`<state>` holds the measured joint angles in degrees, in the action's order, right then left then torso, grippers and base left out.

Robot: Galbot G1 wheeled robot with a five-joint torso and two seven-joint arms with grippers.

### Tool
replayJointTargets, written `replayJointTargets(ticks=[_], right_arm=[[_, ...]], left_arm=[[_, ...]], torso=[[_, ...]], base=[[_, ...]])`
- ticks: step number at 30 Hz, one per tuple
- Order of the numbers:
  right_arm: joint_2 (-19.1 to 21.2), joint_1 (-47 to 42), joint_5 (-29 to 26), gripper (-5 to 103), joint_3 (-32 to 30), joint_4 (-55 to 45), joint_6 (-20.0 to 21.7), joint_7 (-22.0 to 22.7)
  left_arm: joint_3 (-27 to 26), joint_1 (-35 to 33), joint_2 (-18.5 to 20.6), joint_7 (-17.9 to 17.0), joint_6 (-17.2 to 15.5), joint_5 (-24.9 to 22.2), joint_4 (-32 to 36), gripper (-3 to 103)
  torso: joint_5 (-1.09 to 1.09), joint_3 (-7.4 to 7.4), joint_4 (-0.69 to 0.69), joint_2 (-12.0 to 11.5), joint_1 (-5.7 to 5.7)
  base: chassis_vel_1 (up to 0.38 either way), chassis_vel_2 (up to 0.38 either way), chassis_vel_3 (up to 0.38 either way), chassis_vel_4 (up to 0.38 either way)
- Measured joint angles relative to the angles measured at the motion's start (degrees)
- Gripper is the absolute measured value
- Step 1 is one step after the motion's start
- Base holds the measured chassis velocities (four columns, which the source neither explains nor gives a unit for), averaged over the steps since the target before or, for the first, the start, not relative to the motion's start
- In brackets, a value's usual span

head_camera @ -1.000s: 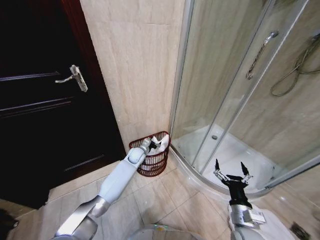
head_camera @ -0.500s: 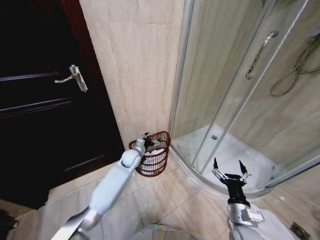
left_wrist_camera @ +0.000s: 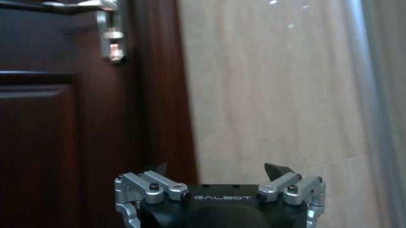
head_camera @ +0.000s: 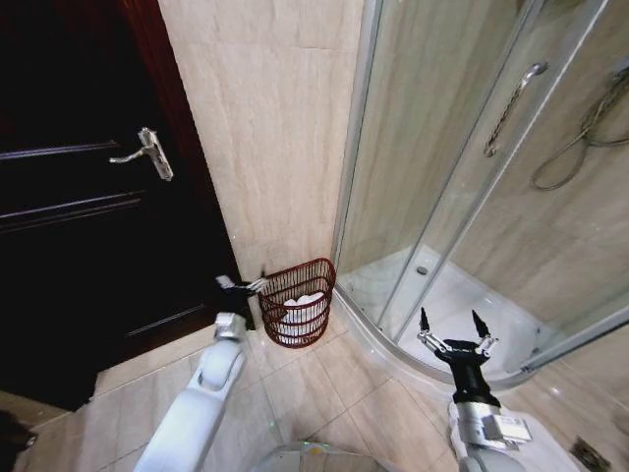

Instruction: Discard the used towel into the hamper.

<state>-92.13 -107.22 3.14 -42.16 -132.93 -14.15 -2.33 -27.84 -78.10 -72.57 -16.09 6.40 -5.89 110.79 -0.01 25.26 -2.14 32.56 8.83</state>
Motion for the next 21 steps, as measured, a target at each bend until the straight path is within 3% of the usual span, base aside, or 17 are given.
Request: replayJointTargets(ticks=[1,4,6,10,16,21], right_arm=[[0.0,0.0,0.0,100,0.0,0.0,0.0,0.0],[0.0,-0.87,1.21,100,1.39,1.12,-2.04,0.57],[0.0,-0.89,1.68,100,1.77,1.95,-2.47,0.74],[0.0,-0.4,1.97,100,1.76,2.28,-2.46,1.22],[0.0,-0.4,1.68,100,2.02,0.75,-0.65,1.85],[0.0,0.16,1.74,100,2.13,0.56,0.45,1.81]], left_arm=[[0.0,0.0,0.0,0.0,0.0,0.0,0.0,100],[-3.44,-3.02,1.54,5.77,4.56,-5.71,0.23,100],[-5.52,-3.91,2.34,8.56,5.93,-8.7,0.23,100],[-7.63,-3.94,2.46,10.51,5.44,-9.54,0.66,100],[-8.28,-3.98,2.34,11.38,2.74,-10.08,2.64,100],[-8.04,-4.42,2.13,11.53,2.35,-10.14,2.75,100]], torso=[[0.0,0.0,0.0,0.0,0.0],[0.0,0.0,0.0,0.0,0.0],[-0.01,0.0,0.01,0.0,0.0],[-0.01,0.0,0.0,0.0,0.0],[0.0,0.01,0.01,0.0,0.0],[0.0,0.01,0.01,0.0,0.01]], base=[[0.0,0.0,0.0,0.0],[0.0,0.0,0.0,0.0],[0.0,0.0,0.0,0.0],[0.0,0.0,0.0,0.0],[0.0,0.0,0.0,0.0],[0.0,0.0,0.0,0.0]])
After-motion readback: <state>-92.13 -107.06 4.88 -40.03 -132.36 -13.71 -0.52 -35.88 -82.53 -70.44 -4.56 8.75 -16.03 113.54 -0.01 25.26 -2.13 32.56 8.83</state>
